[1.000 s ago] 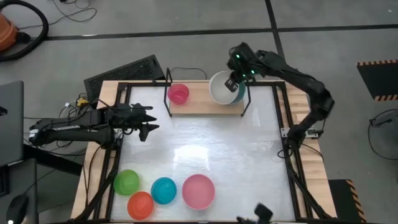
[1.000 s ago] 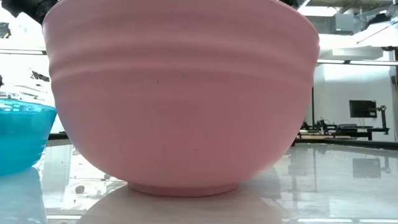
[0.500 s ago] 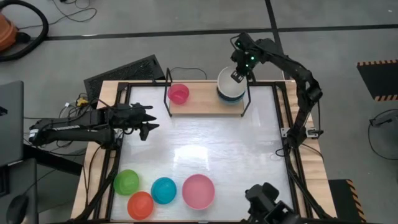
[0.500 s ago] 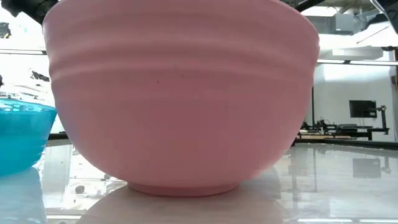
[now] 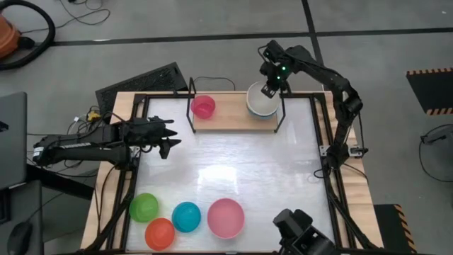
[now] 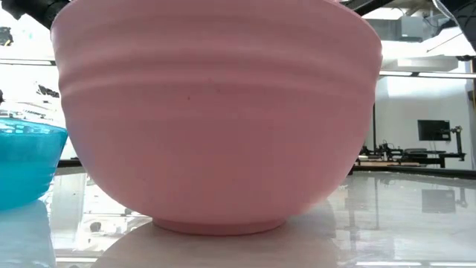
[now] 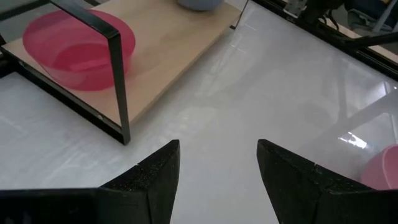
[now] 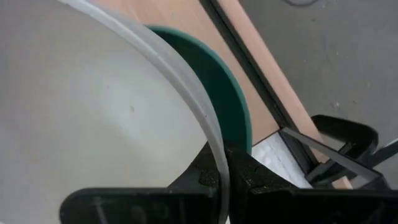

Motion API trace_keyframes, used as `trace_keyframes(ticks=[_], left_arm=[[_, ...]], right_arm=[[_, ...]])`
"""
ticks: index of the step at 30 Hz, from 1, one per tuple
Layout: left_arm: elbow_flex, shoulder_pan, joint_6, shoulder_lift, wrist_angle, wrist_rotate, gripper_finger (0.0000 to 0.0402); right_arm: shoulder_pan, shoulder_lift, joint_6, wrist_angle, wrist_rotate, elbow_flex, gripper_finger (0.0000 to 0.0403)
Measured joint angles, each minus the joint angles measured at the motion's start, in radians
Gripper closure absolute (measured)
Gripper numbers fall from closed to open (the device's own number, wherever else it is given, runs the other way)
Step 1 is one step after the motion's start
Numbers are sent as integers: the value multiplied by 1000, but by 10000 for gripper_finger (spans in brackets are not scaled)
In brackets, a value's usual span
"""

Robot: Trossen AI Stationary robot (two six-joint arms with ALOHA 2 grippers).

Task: Place and stack bowls onto a shelf
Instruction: Stack the large white bowl on top of the large green bowl on the shelf, then stack the large pink bowl on top of the large white bowl on the shelf

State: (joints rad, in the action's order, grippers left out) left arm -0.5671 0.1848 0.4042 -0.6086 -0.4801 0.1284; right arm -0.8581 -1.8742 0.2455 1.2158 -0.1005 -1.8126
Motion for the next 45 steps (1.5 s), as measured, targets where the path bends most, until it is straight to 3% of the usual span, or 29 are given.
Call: trace_keyframes(ticks=[12,26,32,37,45], left_arm=[[0,0,-4,0,-1,0,203],[0,-1,-19,0,-3,0,203],[0,-1,-18,0,-10,0,203],[0,-1,-18,0,-32,0,203],[0,-1,-17,0,-34,0,203]], right_arm=[[-3,-30,-6,23,2,1,376],[0,-30,-8,35,5,-4,268],[0,-30,-10,43,6,-110,233],[16,-29,-33,49,6,-235,227],[140,-24,-145,124,-194,-304,247]])
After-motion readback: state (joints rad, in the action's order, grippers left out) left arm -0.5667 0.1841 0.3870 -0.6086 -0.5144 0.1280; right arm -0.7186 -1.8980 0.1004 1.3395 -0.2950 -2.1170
